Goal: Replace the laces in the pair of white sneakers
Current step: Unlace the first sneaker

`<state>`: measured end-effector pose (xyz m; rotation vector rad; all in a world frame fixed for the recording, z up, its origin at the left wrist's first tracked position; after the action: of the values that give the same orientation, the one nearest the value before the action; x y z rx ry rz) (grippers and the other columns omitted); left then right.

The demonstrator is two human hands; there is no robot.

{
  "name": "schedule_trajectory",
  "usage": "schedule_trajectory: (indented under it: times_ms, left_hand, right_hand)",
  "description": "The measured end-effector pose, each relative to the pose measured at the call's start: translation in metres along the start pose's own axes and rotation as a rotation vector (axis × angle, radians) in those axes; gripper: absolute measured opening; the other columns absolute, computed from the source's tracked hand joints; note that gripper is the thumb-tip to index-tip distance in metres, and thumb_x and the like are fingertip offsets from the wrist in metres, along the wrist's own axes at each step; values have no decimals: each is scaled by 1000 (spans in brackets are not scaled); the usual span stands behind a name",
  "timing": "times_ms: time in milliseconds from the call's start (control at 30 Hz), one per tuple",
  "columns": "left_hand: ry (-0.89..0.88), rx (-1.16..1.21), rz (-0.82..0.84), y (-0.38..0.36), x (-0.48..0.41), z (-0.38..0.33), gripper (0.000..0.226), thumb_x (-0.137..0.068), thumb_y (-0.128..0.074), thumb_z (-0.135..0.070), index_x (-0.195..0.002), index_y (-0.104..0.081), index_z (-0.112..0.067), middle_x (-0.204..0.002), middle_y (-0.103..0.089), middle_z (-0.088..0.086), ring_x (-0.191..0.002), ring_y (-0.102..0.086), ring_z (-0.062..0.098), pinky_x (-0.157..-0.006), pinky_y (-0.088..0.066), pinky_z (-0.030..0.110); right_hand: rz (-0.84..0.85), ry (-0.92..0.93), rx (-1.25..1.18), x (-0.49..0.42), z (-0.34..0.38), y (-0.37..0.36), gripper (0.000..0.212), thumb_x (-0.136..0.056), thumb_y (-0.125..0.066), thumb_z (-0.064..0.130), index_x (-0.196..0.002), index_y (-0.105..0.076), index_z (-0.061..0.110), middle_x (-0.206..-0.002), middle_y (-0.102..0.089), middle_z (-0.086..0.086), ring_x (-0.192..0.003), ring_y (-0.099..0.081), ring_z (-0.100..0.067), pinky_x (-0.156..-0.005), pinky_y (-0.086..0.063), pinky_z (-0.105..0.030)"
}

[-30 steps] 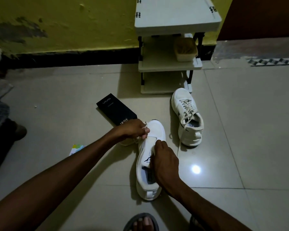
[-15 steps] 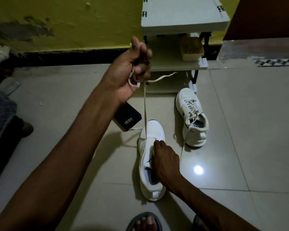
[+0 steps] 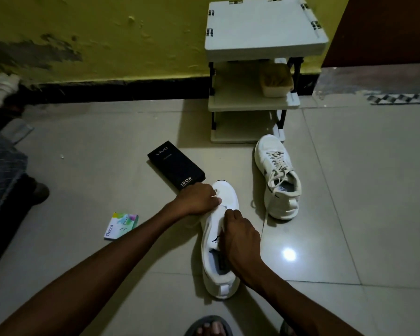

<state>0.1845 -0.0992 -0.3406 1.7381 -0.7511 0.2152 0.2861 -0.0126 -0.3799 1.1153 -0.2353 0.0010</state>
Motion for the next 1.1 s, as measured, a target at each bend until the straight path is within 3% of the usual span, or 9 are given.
schedule_trajectory:
  times_ms: [133,300,467,567,700,800,867,967,1100]
  left_hand:
    - [71,618,59,18,3,2,39,-96,-57,-33,-63,-50,-15,-50,-38,-1,-41,-33,11,-36,-23,15]
    - [-4,1125,222,33,12,-15,37,-97,-57,-32,-64,-48,-16,-47,-28,-8,-38,-18,5,-35,-19,16]
    - [-445,1555,392,111,47,-79,32,-99,-47,-28,-69,-50,-17,-59,-23,-9,-41,-26,2,-37,-26,11]
    - [-549,1656,271,149,59,-91,35,-100,-45,-35,-70,-49,-17,-61,-22,-8,-42,-28,2,-40,-25,12]
    - [-310,1091,-270,132,38,-68,33,-96,-53,-43,-74,-59,-20,-71,-52,-3,-62,-44,10,-58,-38,21]
    - [-274,1468,-220,101,19,-53,22,-96,-55,-29,-79,-59,-15,-86,-63,2,-79,-58,14,-78,-47,33]
    - [-297,1802,-53,84,9,-49,16,-97,-52,-21,-84,-51,-13,-74,-59,0,-61,-59,11,-67,-56,31]
    - [-134,1338,-99,52,-4,-31,22,-102,-45,-22,-81,-44,-17,-65,-43,-1,-39,-38,4,-39,-35,16]
    - [-22,13,-113,12,-6,-8,24,-97,-52,-36,-96,-56,-12,-98,-63,12,-90,-61,27,-70,-40,31]
  right_hand:
    - [10,-3,-13,0,-1,1,51,-84,-66,36,-125,-44,15,-118,-56,-4,-98,-57,-21,-79,-49,-31]
    - [5,2,-17,1,-4,1,55,-80,-71,35,-124,-45,15,-119,-57,-5,-99,-58,-23,-81,-52,-35]
    - [21,12,6,2,-8,4,59,-74,-77,37,-120,-46,15,-116,-57,-4,-99,-58,-23,-79,-49,-33]
    - [19,22,4,2,-8,8,57,-77,-74,36,-121,-46,14,-119,-57,-4,-101,-58,-23,-79,-47,-31]
    - [52,38,28,2,0,4,62,-75,-76,38,-122,-43,16,-120,-54,-3,-102,-56,-22,-82,-50,-32]
    - [46,24,24,2,1,5,62,-75,-76,39,-123,-43,16,-119,-54,-3,-103,-56,-23,-81,-48,-32]
    - [20,16,23,2,-1,6,54,-80,-72,34,-122,-44,15,-119,-55,-4,-102,-57,-23,-79,-47,-32]
    - [-1,12,-3,3,-2,7,50,-81,-69,31,-121,-44,14,-118,-56,-6,-100,-57,-25,-79,-46,-33]
    - [7,-1,-15,4,-2,7,50,-82,-68,33,-122,-43,16,-120,-55,-4,-102,-57,-23,-80,-46,-32]
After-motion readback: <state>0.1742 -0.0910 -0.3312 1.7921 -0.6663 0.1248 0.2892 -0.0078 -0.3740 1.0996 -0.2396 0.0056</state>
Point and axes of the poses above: each hand's wrist, its own x-axis away from the middle knuckle, its own y-axis out of the back of the hand, z = x × y, the point moved 6 cm from there along -x, towards the middle knuckle
